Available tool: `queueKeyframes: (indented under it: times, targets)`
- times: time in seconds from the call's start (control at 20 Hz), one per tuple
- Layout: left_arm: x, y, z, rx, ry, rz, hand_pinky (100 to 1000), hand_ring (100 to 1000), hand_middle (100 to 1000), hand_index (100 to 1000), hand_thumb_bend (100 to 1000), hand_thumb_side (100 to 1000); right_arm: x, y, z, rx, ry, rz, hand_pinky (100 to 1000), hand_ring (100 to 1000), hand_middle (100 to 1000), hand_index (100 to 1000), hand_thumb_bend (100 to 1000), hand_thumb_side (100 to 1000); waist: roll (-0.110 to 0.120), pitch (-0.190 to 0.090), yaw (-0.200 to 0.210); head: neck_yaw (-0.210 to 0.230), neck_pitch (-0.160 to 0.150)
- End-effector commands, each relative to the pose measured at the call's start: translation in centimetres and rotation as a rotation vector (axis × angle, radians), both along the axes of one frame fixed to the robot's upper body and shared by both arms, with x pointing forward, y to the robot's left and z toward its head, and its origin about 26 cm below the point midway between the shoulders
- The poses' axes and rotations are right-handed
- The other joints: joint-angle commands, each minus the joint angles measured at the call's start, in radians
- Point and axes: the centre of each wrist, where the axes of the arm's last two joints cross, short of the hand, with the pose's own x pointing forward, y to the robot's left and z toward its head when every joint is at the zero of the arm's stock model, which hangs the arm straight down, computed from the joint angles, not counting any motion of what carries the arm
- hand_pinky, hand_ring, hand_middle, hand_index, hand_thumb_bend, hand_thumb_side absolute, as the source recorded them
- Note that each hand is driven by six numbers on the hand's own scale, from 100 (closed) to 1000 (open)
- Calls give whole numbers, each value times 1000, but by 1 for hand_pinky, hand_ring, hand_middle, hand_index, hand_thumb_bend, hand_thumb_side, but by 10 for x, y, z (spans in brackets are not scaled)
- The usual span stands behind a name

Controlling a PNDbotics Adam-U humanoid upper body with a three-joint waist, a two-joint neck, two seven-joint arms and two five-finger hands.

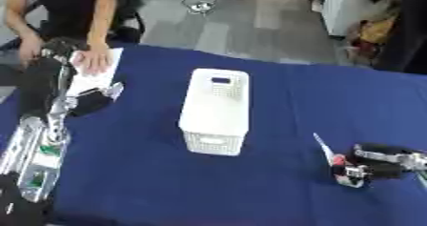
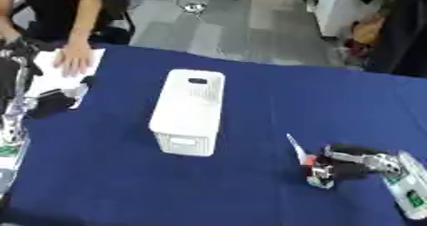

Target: Pick up objects on the table and place them in the box.

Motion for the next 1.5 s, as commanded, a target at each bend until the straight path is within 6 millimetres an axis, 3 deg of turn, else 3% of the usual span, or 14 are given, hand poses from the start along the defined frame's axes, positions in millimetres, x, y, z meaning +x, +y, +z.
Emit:
queueKeyframes:
  times: [0.05,0.15,0.25,0.3,0.4,0.6,0.65,0.95,1.45,1.5]
  targets:
    - [2,-1,13,3,-40,-11,100,454,686,730,511,464,-1,-7,-2,-43,18,48,124,328,384,441,399,1000,5,-2,-2,-14,0]
    - [2,-1,13,2,-40,-10,100,454,686,730,510,464,0,-5,-3,-33,-3,42,183,364,420,465,372,1000,7,-1,-2,-15,0]
    - [2,-2,13,0,-40,-12,100,454,686,731,508,464,6,2,0,10,-53,24,322,467,503,543,368,1000,10,0,-2,-18,0]
    - [2,-2,13,-1,-40,-12,100,454,686,731,508,464,9,5,1,34,-75,14,430,575,628,682,373,1000,11,0,-2,-20,0]
    - [2,-2,13,-3,-39,-13,100,454,686,730,508,464,14,10,4,76,-107,-8,520,705,802,836,398,1000,13,1,-2,-23,0]
    - [2,-3,13,-7,-39,-14,100,454,686,731,508,463,24,19,12,147,-157,-67,553,743,859,896,424,1000,16,2,-2,-28,0]
    - [2,-3,12,-9,-39,-13,100,454,686,730,508,463,27,20,17,172,-177,-97,582,775,913,943,464,1000,17,2,-2,-31,0]
    - [2,-3,12,-12,-43,-13,100,455,687,731,508,465,35,21,34,257,-250,-243,627,800,951,988,499,1000,17,3,-1,-36,0]
    - [2,-3,12,-10,-43,-10,100,455,687,731,506,464,29,21,41,289,-261,-323,652,822,982,1000,518,1000,17,1,-2,-23,0]
    - [2,-3,12,-10,-44,-10,100,455,686,731,507,465,28,22,41,288,-257,-323,630,723,794,920,521,1000,17,1,-2,-23,0]
